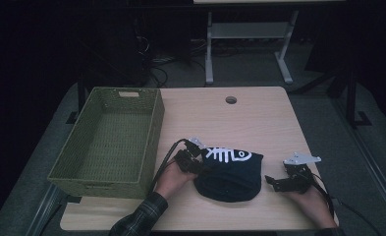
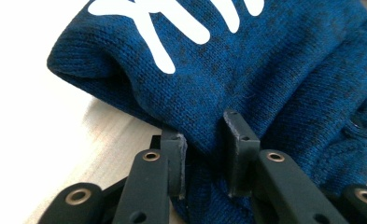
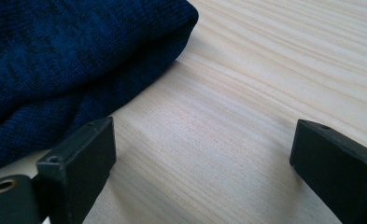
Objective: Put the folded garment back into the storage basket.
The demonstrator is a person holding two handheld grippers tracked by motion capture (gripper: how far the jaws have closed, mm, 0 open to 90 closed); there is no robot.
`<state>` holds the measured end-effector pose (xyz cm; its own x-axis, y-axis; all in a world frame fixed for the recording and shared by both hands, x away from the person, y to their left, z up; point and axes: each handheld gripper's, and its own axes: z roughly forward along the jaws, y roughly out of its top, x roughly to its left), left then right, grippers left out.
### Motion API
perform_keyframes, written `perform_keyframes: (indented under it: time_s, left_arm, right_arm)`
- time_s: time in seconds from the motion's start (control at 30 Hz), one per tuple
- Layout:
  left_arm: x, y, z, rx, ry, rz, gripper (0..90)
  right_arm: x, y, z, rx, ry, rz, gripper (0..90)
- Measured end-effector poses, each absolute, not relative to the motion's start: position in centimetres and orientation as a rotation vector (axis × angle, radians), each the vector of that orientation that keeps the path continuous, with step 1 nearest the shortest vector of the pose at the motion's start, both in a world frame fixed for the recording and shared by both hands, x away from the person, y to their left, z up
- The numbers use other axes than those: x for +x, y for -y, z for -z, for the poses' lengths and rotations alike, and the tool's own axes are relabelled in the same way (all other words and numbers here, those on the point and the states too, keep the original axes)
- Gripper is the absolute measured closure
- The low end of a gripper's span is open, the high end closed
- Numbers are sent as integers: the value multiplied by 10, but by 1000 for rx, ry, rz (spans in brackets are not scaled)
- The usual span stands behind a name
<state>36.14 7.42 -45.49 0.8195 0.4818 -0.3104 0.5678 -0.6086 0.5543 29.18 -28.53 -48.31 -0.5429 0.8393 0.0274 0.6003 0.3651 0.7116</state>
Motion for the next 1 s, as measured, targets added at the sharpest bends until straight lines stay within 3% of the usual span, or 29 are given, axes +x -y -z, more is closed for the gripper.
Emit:
perform_keyframes:
  time_s: [0.53,1.0]
  left_arm:
    - [367,-74,434,2336,-789,216,740]
    - [371,-73,393,2326,-753,255,736]
  right_arm:
    - [292,285,483,1271,-2292,-978,65]
    - [292,285,483,1271,-2292,-978,65]
